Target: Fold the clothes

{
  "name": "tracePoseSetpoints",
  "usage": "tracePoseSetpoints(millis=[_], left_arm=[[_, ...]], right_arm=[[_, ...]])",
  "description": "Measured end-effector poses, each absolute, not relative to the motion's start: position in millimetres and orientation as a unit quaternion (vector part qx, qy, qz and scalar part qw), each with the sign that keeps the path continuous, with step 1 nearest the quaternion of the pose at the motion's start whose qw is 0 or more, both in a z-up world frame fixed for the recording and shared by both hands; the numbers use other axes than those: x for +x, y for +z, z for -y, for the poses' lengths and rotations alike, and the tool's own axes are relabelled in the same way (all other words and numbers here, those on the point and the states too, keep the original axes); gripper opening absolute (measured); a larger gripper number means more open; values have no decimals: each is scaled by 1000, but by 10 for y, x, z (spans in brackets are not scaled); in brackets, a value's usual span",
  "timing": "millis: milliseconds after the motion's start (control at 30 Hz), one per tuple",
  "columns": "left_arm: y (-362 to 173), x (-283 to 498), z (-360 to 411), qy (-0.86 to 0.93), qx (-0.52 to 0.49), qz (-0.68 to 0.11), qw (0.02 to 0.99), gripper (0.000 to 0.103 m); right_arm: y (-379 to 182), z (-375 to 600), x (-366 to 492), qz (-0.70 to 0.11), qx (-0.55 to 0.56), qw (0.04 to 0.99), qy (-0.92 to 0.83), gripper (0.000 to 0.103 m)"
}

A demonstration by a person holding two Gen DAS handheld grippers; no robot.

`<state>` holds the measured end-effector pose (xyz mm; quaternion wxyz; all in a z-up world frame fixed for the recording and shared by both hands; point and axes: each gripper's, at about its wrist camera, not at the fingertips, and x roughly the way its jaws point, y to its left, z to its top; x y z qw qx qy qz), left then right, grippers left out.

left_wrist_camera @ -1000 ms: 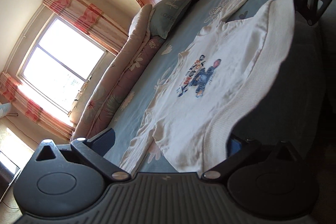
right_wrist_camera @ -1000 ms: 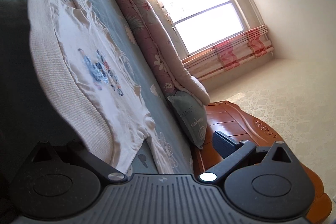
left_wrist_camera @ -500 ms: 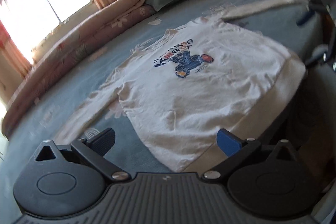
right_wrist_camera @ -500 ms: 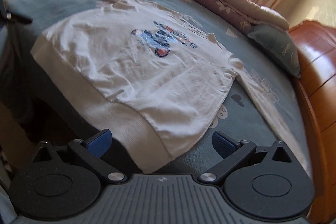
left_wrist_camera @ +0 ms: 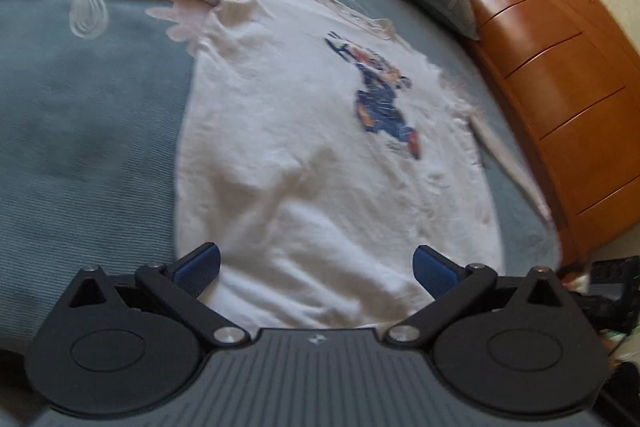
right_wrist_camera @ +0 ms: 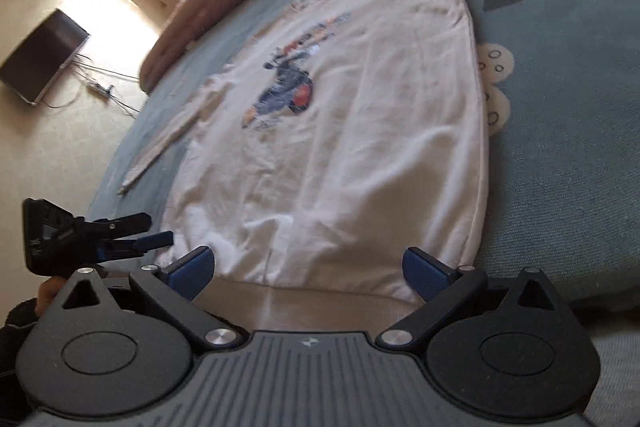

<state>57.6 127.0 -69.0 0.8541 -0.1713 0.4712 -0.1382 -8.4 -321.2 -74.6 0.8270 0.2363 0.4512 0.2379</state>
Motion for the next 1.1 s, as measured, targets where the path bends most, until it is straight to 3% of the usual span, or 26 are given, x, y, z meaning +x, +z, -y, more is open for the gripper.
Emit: tracePoseSetpoints(millis=[100,167,300,533,700,933,1100], left_arm=[[-653,575,-1364,-72,-97,-494,861,101],[-562,576,-1404,-93,-119,-477,866,101],[-354,656,-1203,-178,-179,-431,866,102],[-722,769,-797,-190,-175,-480,839,100],[-672,543,-968,-92,-39,-495,863,100],[-346,722,-1006,-159,-107,-441,877,100],[-503,1007,-713,-183,-129,-438,871,100]], right_arm=[[-609,3331,-149,-466,182,843,196,103],[-519,3361,-147,-468,155,855,161,103],[-438,3391,-77,-436,220,850,197,103],[-739,3077,121,-448,290,806,254,103],[-682,3002,114,-445,245,825,248,102],[-479,2901,153,-420,185,853,247,103],[-533,2678,320,-416,187,848,271,103]])
